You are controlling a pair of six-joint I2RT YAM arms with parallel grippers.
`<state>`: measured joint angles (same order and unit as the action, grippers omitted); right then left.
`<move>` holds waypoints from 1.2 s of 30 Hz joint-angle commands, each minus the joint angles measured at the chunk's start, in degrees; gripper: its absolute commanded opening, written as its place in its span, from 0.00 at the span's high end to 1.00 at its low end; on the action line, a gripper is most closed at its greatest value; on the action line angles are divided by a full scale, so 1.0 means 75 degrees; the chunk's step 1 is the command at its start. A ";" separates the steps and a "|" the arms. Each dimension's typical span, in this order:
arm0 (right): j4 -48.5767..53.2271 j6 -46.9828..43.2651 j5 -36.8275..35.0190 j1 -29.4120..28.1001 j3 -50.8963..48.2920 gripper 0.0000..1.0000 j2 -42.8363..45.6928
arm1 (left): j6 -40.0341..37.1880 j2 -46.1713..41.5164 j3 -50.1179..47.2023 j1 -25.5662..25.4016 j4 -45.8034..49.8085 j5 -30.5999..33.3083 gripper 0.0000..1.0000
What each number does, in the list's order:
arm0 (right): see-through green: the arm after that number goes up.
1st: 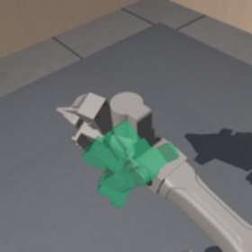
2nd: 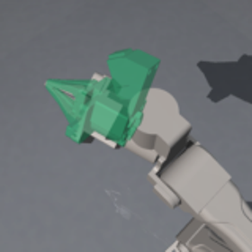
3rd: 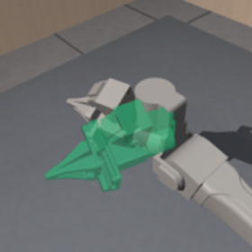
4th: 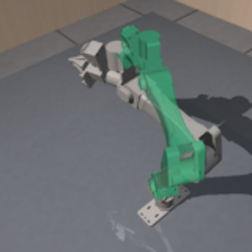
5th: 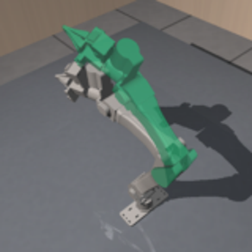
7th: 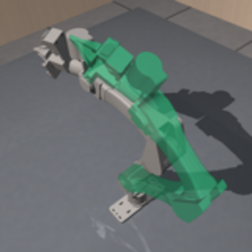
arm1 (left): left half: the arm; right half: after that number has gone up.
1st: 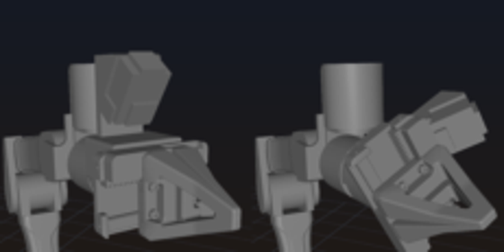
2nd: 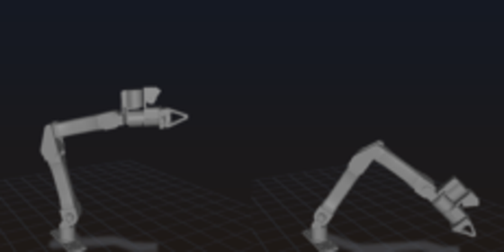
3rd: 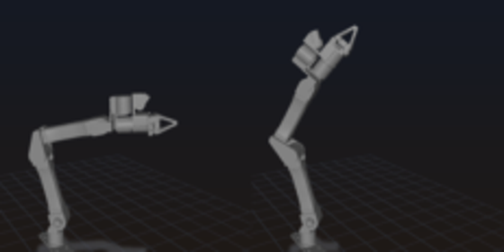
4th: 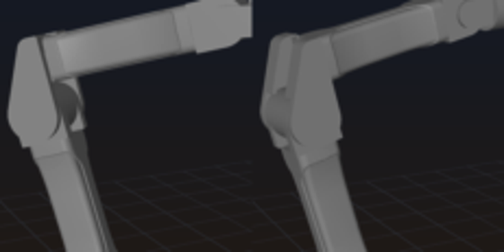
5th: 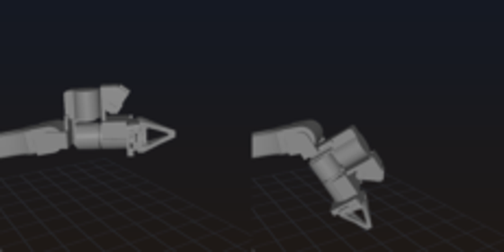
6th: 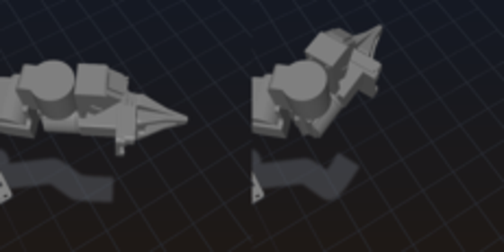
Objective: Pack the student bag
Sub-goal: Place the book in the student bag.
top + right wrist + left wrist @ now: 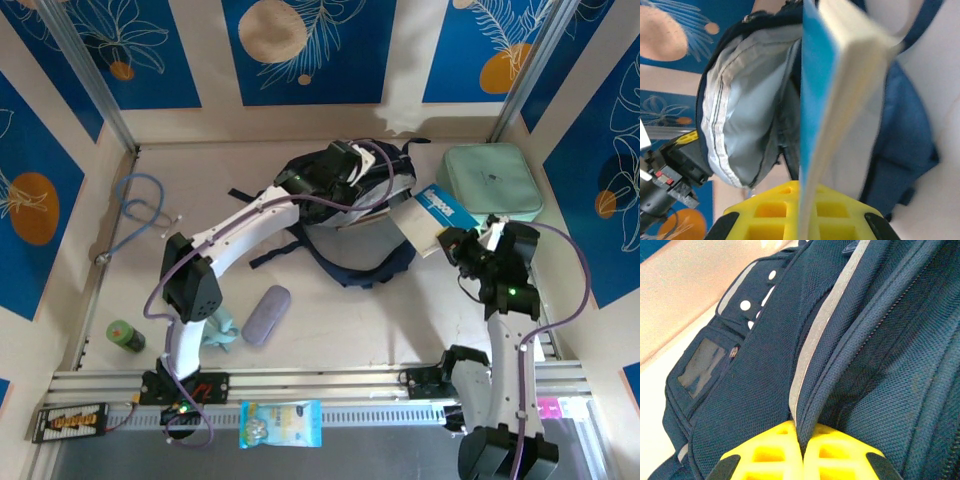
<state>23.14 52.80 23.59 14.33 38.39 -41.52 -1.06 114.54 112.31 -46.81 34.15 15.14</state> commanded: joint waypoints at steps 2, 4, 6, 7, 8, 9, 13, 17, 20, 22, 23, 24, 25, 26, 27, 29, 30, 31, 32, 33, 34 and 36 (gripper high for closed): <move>-0.1650 0.0904 0.0590 -0.0676 -0.0481 0.98 -0.0361 | 0.0821 -0.0461 0.0531 0.0083 -0.0162 0.0454 1.00; -0.2063 0.0933 0.0328 -0.1169 -0.0536 0.98 -0.0691 | 0.0948 -0.0640 0.0482 0.0087 -0.0104 0.0590 1.00; -0.2475 0.0931 -0.0111 -0.1713 -0.0519 0.98 -0.1076 | 0.1038 -0.0748 0.0459 0.0084 -0.0044 0.0618 1.00; -0.2673 0.0969 -0.0385 -0.1991 -0.0502 0.98 -0.1308 | 0.1083 -0.0781 0.0446 0.0080 -0.0014 0.0548 1.00; -0.2888 0.1051 -0.0633 -0.2256 -0.0484 0.98 -0.1551 | 0.1147 -0.0803 0.0450 0.0082 0.0021 0.0458 1.00; -0.3083 0.1141 -0.0870 -0.2468 -0.0468 0.98 -0.1800 | 0.1201 -0.0806 0.0448 0.0085 0.0044 0.0364 1.00; -0.3985 0.1667 -0.2175 -0.3178 -0.0490 0.98 -0.2890 | 0.1409 -0.0812 0.0530 0.0086 0.0075 0.0140 1.00; -0.5008 0.2223 -0.3085 -0.3474 -0.0429 0.98 -0.4100 | 0.1477 -0.0788 0.0712 0.0085 0.0231 0.0050 1.00; -0.5553 0.2329 -0.3394 -0.3635 -0.0159 0.98 -0.4974 | 0.1464 -0.0766 0.0793 0.0085 0.0355 -0.0025 1.00; -0.5441 0.2512 -0.3657 -0.3775 0.0152 0.98 -0.5424 | 0.1474 -0.0744 0.0830 0.0098 0.0435 -0.0092 1.00; -0.5339 0.2677 -0.3721 -0.3814 0.0304 0.98 -0.5673 | 0.1477 -0.0736 0.0861 0.0100 0.0488 -0.0135 1.00; -0.5330 0.2797 -0.3726 -0.3844 0.0415 0.98 -0.5882 | 0.1480 -0.0721 0.0872 0.0097 0.0527 -0.0171 1.00; -0.5335 0.2931 -0.3743 -0.3876 0.0523 0.98 -0.6082 | 0.1505 -0.0707 0.0892 0.0108 0.0553 -0.0185 1.00; -0.5362 0.3041 -0.3786 -0.3931 0.0600 0.98 -0.6256 | 0.1520 -0.0706 0.0883 0.0113 0.0565 -0.0216 1.00; -0.5390 0.3121 -0.3825 -0.3988 0.0651 0.98 -0.6375 | 0.1555 -0.0703 0.0896 0.0143 0.0568 -0.0293 1.00; -0.5473 0.3183 -0.3888 -0.4101 0.0776 0.97 -0.6603 | 0.1668 -0.0705 0.0884 0.0222 0.0540 -0.0609 1.00; -0.5503 0.3185 -0.3838 -0.4140 0.0865 0.96 -0.6712 | 0.1710 -0.0715 0.0857 0.0253 0.0482 -0.0767 1.00; -0.5560 0.3138 -0.3756 -0.4178 0.0949 0.95 -0.6824 | 0.1732 -0.0745 0.0804 0.0287 0.0396 -0.0923 1.00; -0.5635 0.3076 -0.3682 -0.4227 0.1044 0.94 -0.6956 | 0.1741 -0.0753 0.0770 0.0313 0.0337 -0.0974 1.00; -0.5671 0.3060 -0.3634 -0.4270 0.1124 0.94 -0.7076 | 0.1741 -0.0743 0.0775 0.0332 0.0316 -0.1002 1.00; -0.5707 0.3074 -0.3588 -0.4320 0.1218 0.93 -0.7236 | 0.1751 -0.0743 0.0775 0.0352 0.0287 -0.1052 1.00; -0.5846 0.3111 -0.3406 -0.4344 0.1400 0.92 -0.7554 | 0.1788 -0.0746 0.0775 0.0380 0.0254 -0.1115 1.00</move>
<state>-18.92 75.33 -2.81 -17.65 46.70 -95.70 10.02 113.03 115.18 -44.77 41.60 8.73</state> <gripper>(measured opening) 0.078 0.048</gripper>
